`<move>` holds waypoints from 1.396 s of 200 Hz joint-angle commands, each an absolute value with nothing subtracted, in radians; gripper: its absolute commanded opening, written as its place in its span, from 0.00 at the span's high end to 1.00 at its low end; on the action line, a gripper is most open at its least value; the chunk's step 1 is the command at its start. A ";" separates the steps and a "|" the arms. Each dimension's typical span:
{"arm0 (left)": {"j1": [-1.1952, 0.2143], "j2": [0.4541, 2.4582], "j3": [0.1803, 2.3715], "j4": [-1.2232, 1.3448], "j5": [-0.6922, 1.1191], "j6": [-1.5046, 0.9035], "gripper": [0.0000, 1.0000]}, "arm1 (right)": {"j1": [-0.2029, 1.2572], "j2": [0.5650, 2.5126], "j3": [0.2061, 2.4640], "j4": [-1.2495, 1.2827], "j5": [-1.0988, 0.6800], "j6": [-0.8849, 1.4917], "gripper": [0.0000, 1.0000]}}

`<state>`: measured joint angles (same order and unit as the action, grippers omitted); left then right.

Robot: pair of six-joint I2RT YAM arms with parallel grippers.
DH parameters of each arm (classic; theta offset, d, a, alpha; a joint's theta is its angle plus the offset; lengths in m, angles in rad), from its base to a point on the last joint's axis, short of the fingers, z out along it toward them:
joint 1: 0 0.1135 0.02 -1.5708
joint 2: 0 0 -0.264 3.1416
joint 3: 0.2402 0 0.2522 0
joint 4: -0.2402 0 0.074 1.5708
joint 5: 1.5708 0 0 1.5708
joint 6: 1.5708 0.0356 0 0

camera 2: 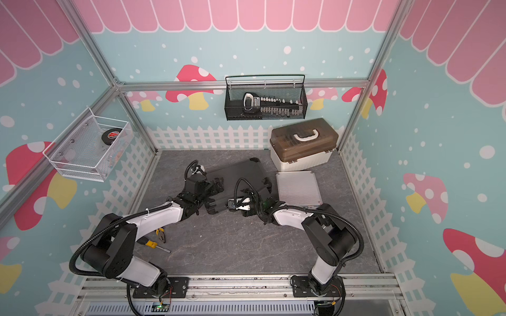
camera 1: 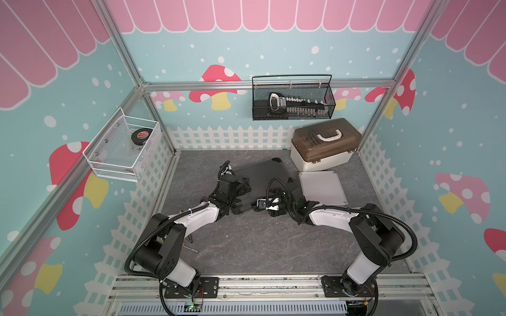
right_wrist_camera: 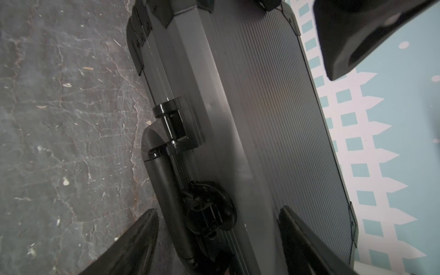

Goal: Close the poker set cases
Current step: Fasten the fastener on the poker set case.

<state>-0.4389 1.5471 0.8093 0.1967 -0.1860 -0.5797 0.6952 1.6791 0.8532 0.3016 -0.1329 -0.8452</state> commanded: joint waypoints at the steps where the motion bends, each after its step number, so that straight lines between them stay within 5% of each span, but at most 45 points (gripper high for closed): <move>1: -0.428 1.582 0.744 -0.005 -0.168 -0.623 0.01 | 0.711 1.687 0.839 0.343 -0.117 -0.865 0.20; 136: -0.428 1.555 0.739 -0.020 -0.183 -0.618 0.01 | 0.724 1.835 0.853 0.496 0.066 -0.973 0.25; 279: -0.428 1.520 0.741 -0.042 -0.197 -0.597 0.02 | 0.688 1.772 1.028 0.027 -0.098 -1.072 0.43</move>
